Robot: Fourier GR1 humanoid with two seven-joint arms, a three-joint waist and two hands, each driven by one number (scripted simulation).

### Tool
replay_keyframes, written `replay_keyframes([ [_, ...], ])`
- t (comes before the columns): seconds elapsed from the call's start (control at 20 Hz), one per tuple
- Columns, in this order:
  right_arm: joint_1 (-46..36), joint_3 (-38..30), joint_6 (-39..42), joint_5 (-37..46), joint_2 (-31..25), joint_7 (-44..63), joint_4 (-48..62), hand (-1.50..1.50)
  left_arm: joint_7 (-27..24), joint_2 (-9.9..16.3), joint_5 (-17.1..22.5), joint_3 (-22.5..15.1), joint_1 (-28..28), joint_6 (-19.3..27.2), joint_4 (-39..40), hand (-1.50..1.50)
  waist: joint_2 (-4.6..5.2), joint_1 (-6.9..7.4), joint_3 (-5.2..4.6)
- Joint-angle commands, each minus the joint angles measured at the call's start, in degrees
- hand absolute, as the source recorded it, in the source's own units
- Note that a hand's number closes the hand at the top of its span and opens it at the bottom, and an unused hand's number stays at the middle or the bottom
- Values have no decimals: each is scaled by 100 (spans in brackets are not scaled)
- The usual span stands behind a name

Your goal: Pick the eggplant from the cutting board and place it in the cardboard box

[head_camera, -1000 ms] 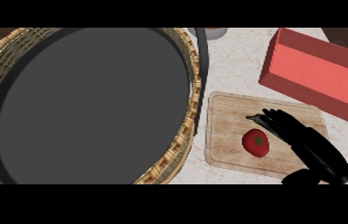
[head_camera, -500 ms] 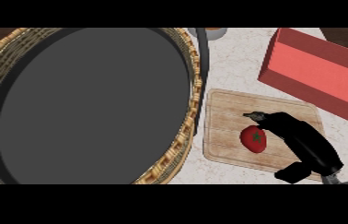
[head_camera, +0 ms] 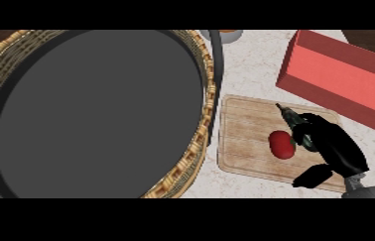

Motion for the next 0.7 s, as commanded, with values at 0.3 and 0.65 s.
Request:
replay_keyframes([
  [0.3, -632, -543, -65, 785, 262, 2285, -14, 150, 88, -613, -143, -677, -439, -139, -516, 0, -19, -115, 122],
  [0.65, -792, -628, 475, 710, 151, 2807, -1366, 150, 165, -661, -219, -693, -293, -160, -665, 0, -78, -240, 118],
])
